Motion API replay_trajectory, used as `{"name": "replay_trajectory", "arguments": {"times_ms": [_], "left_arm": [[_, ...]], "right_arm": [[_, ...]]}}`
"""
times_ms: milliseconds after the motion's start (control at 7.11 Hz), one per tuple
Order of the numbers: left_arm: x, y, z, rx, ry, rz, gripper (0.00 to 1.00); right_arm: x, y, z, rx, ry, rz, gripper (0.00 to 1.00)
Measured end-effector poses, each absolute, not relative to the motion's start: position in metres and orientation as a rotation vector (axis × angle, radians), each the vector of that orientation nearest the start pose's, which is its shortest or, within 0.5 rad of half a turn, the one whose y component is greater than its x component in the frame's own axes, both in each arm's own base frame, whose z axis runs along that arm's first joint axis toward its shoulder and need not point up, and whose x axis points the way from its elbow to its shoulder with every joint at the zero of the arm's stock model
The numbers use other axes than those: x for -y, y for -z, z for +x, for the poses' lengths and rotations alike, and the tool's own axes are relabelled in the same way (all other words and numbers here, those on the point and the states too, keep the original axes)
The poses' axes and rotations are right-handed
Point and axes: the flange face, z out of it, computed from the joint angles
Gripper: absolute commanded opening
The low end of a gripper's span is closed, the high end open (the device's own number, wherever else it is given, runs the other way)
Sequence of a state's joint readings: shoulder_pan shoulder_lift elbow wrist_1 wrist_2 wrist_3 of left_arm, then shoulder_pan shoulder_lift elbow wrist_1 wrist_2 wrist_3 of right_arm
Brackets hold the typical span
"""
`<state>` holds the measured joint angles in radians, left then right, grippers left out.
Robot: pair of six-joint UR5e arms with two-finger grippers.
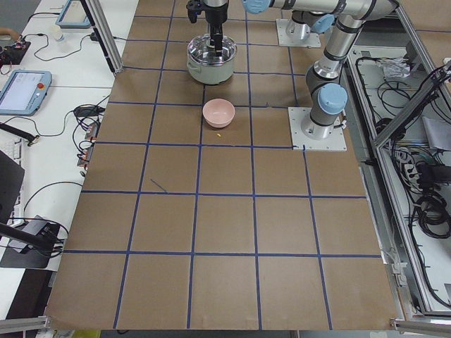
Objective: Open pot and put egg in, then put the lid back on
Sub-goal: 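Move the held glass lid with the right gripper over the pot, then lower the lid onto the pot and open the right gripper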
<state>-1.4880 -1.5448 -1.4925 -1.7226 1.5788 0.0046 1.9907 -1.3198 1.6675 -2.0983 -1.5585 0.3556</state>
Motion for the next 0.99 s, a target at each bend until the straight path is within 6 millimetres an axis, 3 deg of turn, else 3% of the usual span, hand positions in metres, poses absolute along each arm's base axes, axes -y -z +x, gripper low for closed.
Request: {"name": "replay_trajectory", "arguments": {"times_ms": [563, 985], "left_arm": [[0.4831, -0.5234, -0.0930, -3.134, -0.077, -0.122, 1.00], [0.4830, -0.5223, -0.0931, -3.135, -0.080, -0.123, 1.00]], "right_arm": [[0.4847, -0.3592, 0.3626, -3.061, 0.244, -0.134, 0.34], [0.4882, -0.3597, 0.3584, -3.062, 0.248, -0.167, 0.49]]}}
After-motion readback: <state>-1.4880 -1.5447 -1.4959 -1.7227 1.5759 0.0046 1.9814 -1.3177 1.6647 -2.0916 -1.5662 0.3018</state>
